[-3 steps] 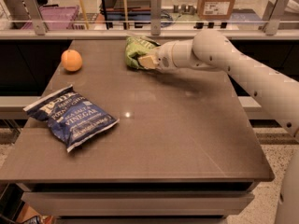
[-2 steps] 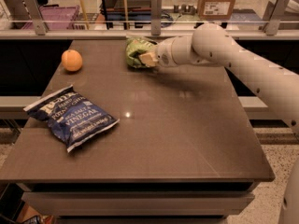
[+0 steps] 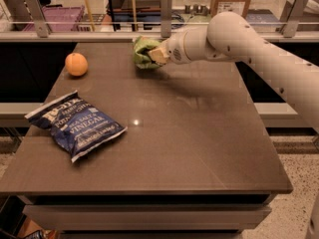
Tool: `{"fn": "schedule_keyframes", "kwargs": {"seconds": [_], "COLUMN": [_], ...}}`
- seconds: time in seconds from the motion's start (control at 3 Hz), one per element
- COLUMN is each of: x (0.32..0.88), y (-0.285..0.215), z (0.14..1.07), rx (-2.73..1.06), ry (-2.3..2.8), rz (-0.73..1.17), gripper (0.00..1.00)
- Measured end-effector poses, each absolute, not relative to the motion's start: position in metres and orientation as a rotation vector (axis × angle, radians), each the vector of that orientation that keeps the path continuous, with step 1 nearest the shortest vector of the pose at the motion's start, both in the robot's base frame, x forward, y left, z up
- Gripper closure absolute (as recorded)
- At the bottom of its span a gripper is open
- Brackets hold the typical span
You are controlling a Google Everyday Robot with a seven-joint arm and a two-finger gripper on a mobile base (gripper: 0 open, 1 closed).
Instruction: Pick green jalapeno chip bag
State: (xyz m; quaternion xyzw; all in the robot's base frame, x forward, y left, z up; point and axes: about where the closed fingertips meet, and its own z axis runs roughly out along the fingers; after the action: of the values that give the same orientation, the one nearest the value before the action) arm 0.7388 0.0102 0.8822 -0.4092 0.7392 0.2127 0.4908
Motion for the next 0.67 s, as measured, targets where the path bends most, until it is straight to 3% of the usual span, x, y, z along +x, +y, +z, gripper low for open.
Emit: {"fn": "schedule_keyframes", "kwargs": {"seconds": [0.67], "x": [0.739], "y": [0.005], "z": [0.913], "rx": [-0.994], "ry": [1.718], "rz": [0.504], "gripper": [1.00]}}
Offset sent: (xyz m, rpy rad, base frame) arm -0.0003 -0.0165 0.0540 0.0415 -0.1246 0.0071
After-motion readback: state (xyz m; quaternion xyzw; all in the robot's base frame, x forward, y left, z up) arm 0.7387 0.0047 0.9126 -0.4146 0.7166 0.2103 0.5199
